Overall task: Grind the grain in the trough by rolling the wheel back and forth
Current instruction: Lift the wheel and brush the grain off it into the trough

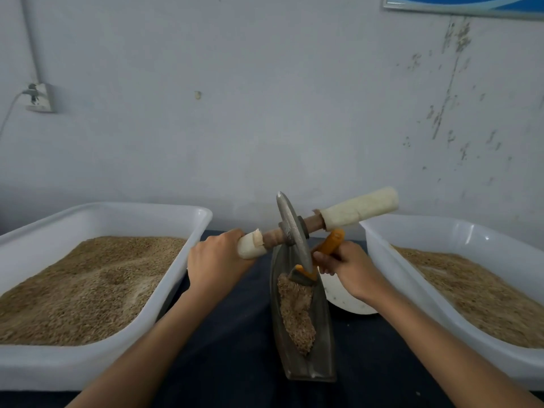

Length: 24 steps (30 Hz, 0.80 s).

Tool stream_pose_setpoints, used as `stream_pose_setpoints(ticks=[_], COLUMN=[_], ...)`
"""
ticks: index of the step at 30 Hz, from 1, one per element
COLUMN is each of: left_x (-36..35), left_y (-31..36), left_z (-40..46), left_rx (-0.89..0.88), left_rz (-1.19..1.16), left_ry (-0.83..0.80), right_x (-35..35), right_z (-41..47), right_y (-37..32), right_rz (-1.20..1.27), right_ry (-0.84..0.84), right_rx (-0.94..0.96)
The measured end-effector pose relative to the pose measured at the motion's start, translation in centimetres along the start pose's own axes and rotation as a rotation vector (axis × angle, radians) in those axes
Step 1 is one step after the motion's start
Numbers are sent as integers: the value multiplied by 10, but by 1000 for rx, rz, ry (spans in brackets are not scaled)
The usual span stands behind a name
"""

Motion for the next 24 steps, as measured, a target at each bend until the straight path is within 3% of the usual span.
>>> stream_pose_setpoints(ticks=[5,18,24], left_x=[-3,-16,-11], left_y=[-5,-12,-13], left_z=[0,-2,-2], left_rx=[13,51,71], left_rz=[5,-37,-57], left_ry=[3,-93,-68], right_x=[16,-5,36], right_z=[-5,-7,-36], right_y=[-3,9,-11], right_rz=[11,58,150], right_ry=[240,23,325], right_rx=[78,-54,1])
Point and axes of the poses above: each hand's wrist, its own z-axis towards the middle knuckle, its own x-axis out of the back of the hand, y = z × x, the point moved 9 cm from there along z, towards the middle knuckle, and after that the axes turned 5 degrees about -y, right-handed, at the moved point
